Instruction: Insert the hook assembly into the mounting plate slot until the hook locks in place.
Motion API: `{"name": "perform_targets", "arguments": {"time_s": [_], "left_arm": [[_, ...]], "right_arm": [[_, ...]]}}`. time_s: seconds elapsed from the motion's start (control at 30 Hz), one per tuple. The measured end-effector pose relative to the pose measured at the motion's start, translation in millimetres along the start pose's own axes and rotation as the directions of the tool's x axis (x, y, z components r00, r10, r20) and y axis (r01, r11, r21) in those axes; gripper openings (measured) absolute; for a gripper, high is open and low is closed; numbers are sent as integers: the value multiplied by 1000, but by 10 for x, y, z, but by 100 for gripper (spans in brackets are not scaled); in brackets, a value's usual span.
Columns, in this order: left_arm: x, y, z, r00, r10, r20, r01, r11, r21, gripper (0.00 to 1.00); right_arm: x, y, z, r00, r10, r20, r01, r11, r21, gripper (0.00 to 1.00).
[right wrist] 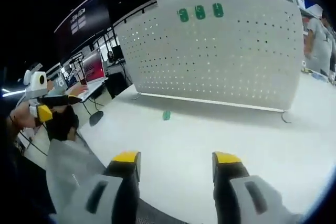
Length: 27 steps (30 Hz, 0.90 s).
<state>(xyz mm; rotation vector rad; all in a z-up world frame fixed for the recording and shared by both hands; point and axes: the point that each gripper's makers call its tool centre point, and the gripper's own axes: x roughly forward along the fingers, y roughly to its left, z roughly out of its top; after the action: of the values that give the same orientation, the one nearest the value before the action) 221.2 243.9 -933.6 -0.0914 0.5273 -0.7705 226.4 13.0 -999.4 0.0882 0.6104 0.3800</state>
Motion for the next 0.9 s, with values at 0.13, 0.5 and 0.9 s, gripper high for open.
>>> {"name": "perform_targets", "arguments": {"time_s": [0.13, 0.5, 0.9], "left_arm": [[-22, 32, -61, 1000, 7, -9, -8, 1000, -10, 99], [-21, 89, -146, 999, 23, -30, -24, 999, -26, 99], [13, 110, -189, 999, 28, -39, -29, 999, -37, 99]], "right_arm": [[-44, 41, -33, 1000, 5, -1, -5, 1000, 8, 53], [-173, 35, -141, 1000, -4, -16, 4, 1000, 21, 53], [-379, 57, -203, 1000, -13, -14, 14, 999, 48, 53]]}}
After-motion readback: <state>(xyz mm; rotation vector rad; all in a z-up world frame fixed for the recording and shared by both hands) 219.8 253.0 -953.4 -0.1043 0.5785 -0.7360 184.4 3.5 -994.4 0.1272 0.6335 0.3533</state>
